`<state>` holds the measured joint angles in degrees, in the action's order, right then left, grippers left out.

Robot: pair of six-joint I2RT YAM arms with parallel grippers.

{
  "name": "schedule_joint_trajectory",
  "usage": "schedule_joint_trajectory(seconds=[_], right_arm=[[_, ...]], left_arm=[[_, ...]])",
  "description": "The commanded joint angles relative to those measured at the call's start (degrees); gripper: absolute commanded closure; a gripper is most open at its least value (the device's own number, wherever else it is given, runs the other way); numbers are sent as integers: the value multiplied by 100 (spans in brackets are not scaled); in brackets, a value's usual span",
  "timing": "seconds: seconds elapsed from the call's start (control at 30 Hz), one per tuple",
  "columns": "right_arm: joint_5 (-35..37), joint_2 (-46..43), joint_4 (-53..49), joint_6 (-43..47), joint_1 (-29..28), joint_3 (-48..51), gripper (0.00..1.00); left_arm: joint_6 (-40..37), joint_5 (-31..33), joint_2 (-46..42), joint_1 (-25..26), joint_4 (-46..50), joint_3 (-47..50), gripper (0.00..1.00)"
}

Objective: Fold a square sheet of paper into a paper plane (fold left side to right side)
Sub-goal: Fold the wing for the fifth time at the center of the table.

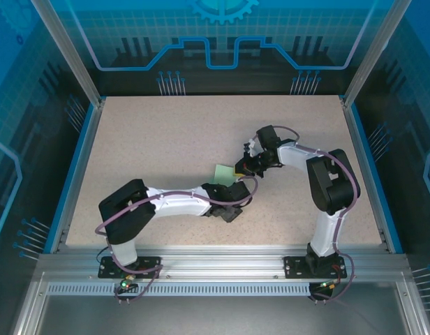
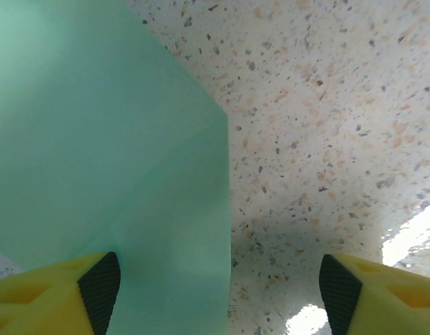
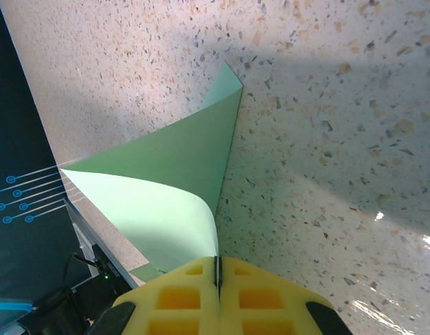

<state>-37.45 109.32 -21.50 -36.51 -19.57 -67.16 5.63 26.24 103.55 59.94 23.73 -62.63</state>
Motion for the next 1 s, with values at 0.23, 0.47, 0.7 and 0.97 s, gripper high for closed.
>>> schedule_joint_trajectory(seconds=[0.23, 0.47, 0.7, 0.97], right_arm=[[-42, 125, -153, -40, -97, -140, 100], [-56, 125, -188, -9, -106, -147, 100], [18, 133, -329, 82, -104, -210, 100], [59, 181, -467, 194, -108, -294, 100]], left_arm=[[-86, 903, 324, 176, 159, -200, 32], [-68, 1043, 388, 202, 194, -208, 48], [-79, 1001, 343, 202, 173, -206, 65], [-60, 795, 256, 190, 109, -170, 78]])
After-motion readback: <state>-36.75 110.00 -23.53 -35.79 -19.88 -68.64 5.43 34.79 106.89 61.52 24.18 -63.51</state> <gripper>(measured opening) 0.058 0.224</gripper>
